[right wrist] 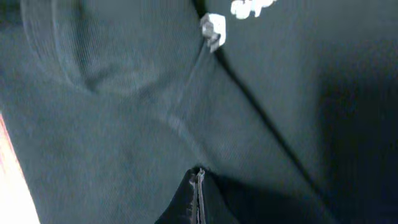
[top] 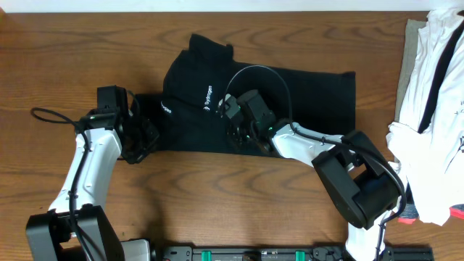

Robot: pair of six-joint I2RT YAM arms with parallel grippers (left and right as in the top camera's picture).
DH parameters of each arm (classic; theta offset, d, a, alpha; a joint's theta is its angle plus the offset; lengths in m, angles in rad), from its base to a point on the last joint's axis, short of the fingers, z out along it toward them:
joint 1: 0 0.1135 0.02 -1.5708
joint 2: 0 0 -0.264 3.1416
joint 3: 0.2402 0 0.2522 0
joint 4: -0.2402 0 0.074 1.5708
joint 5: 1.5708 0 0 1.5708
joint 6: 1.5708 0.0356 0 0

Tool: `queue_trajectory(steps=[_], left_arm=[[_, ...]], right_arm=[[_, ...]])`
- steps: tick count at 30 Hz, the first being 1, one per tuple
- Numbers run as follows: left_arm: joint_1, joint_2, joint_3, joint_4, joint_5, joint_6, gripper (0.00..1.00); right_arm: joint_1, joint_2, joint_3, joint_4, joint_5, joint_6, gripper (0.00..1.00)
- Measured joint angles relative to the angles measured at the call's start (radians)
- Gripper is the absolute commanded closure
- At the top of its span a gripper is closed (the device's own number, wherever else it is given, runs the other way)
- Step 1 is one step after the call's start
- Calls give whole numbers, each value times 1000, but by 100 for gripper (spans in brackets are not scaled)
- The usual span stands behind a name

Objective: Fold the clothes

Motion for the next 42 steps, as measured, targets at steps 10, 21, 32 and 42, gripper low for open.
queue_trajectory(steps=[10,21,32,42], left_arm=[[0,0,-23,45,0,-14,94],[0,0,-36,56,0,-15,94],[0,0,-37,56,0,-14,94],[0,0,-39,55,1,-14,94]], right_arm=[[0,0,0,51,49,-2,99],[0,28,0,188,208,-2,99],[-17,27,2,281,325,3,99],[-19,-167,13,-51,138,85,99]])
